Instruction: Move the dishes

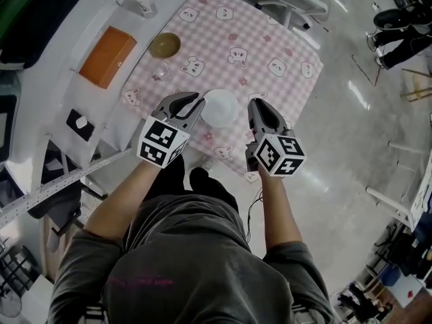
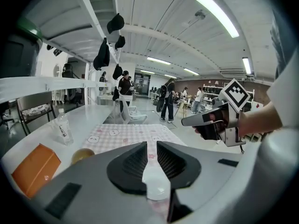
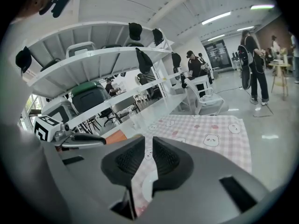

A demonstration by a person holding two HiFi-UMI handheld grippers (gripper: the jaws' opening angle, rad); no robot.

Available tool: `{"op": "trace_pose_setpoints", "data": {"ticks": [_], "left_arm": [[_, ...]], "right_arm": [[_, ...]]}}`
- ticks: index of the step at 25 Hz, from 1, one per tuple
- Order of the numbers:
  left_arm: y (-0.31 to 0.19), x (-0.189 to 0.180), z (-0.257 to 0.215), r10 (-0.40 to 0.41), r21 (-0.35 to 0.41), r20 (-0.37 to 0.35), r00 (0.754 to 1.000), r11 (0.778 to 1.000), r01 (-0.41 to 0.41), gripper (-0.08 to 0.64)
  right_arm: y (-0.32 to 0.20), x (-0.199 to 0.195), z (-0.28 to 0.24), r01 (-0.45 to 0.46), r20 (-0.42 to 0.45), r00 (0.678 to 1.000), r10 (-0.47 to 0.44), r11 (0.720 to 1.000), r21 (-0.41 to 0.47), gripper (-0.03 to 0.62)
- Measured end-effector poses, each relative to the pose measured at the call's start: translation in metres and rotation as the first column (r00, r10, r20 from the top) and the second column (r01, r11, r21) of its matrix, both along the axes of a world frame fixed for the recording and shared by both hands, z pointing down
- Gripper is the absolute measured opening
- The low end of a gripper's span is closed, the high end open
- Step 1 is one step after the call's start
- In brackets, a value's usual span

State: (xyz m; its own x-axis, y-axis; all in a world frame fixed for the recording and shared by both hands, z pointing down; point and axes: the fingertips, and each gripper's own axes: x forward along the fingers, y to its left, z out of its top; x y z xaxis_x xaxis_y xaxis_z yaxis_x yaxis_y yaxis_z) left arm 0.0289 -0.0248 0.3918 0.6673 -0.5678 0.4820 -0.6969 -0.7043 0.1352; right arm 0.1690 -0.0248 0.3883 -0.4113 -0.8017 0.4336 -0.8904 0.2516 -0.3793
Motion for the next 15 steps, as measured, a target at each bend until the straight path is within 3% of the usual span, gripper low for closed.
{"op": "trace_pose_setpoints", "data": {"ticks": [6, 15], "left_arm": [[-0.009, -0.020, -0.022, -0.017, 0.042, -0.040, 0.999, 0.999, 0.018, 0.049], [-0.059, -0.103, -0.043, -0.046, 0.066, -0.107, 0.993, 0.996, 0.053, 0.044]], "right_arm": [[-0.016, -0.020, -0.017, 0.026, -0.012, 1.000, -0.026, 1.000, 0.015, 0.052], [-0.079, -0.098, -0.015, 0.053, -0.031, 0.998, -0.053, 0.999, -0.014, 0.052]]}}
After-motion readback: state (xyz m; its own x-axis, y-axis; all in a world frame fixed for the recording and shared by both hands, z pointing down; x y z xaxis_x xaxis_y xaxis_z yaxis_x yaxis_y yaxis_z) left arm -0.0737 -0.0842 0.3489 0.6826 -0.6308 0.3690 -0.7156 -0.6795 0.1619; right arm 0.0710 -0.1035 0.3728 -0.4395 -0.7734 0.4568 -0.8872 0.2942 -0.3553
